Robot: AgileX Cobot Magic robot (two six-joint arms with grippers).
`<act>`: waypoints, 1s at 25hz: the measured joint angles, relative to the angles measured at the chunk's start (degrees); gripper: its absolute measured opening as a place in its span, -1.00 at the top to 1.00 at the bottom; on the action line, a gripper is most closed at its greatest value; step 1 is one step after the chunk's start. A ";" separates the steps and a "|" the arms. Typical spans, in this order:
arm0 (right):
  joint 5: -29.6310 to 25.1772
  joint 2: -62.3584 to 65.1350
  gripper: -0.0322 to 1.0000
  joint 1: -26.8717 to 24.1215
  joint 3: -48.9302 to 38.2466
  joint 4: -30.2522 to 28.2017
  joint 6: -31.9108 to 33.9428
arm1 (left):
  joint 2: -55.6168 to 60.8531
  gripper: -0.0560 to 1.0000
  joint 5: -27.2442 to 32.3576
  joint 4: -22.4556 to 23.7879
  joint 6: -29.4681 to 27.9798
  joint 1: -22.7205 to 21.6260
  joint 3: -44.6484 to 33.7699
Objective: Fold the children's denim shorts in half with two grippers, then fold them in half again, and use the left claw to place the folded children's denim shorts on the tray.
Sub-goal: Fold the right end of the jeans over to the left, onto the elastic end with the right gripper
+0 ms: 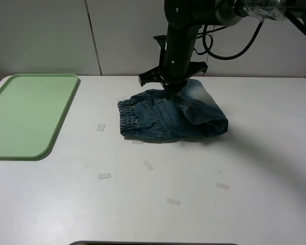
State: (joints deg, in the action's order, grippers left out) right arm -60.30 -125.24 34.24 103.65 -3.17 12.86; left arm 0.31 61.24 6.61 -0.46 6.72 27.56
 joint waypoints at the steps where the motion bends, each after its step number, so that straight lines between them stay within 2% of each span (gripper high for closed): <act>1: 0.73 0.00 0.92 0.34 0.00 0.85 0.00 | 0.00 -0.73 0.00 0.00 0.11 0.00 0.00; 11: 6.35 0.00 0.92 3.04 0.00 7.94 0.17 | 0.00 -0.73 -0.12 1.36 0.46 0.00 0.00; 21: 9.07 0.00 0.92 4.34 0.00 9.90 -0.77 | 0.00 -0.72 -0.29 1.65 0.46 0.00 0.00; 23: 9.39 0.00 0.86 4.34 0.00 10.78 -4.12 | 0.00 -0.72 -0.29 1.65 0.46 0.00 0.00; 25: 9.85 0.00 0.65 4.34 0.00 12.49 -8.33 | 0.00 -0.72 -0.29 1.65 0.46 0.00 0.00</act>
State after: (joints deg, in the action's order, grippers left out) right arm -50.46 -125.24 38.59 103.65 9.31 4.52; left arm 0.31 60.96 8.26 0.00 6.72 27.56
